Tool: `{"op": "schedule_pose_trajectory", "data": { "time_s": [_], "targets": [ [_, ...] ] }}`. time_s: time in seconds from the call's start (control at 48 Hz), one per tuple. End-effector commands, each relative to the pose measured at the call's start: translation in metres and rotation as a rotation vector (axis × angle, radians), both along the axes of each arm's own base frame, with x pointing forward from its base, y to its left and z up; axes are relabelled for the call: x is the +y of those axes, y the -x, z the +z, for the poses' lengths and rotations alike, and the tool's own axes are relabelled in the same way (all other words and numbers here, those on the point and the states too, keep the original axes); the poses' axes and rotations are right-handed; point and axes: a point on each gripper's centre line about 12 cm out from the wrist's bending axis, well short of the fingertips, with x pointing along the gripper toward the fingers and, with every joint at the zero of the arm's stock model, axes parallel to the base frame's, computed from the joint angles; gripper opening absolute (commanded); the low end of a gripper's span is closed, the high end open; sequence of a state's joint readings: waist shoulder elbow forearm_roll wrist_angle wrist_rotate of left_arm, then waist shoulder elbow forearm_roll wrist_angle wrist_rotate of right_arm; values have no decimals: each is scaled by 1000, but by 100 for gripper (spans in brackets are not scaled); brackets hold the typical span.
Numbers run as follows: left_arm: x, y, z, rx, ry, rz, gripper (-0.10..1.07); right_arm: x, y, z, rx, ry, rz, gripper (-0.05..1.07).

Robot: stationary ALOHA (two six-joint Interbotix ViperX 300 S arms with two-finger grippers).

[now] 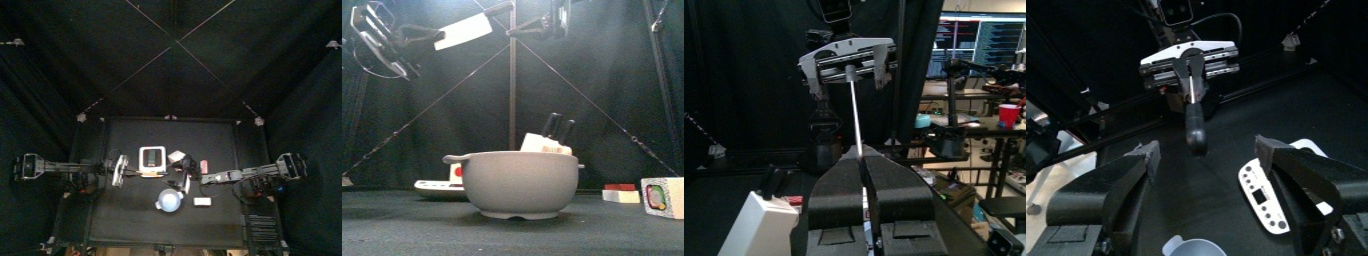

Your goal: Grab cleaver with both hands

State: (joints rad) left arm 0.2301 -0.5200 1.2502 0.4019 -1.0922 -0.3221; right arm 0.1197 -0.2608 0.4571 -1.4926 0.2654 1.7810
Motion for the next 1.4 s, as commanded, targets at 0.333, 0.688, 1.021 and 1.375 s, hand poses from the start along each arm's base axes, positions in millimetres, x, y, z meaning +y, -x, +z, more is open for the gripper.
{"op": "schedule_pose_trajectory", "data": {
  "time_s": [0.333, 0.688, 1.021, 1.375],
  "targets": [
    [6, 3, -11, 57, 2, 36, 15, -1, 5, 19, -31, -318, -64, 104],
    [14, -1, -21, 157, -5, 85, 15, -32, 26, 39, 10, -499, -353, 104],
    [14, -2, -20, 159, -6, 86, 15, -56, 33, 56, 173, -485, -407, 104],
    [14, -2, -27, 204, -19, 87, 15, -62, 3, 38, 301, -424, -139, 104]
  ]
}}
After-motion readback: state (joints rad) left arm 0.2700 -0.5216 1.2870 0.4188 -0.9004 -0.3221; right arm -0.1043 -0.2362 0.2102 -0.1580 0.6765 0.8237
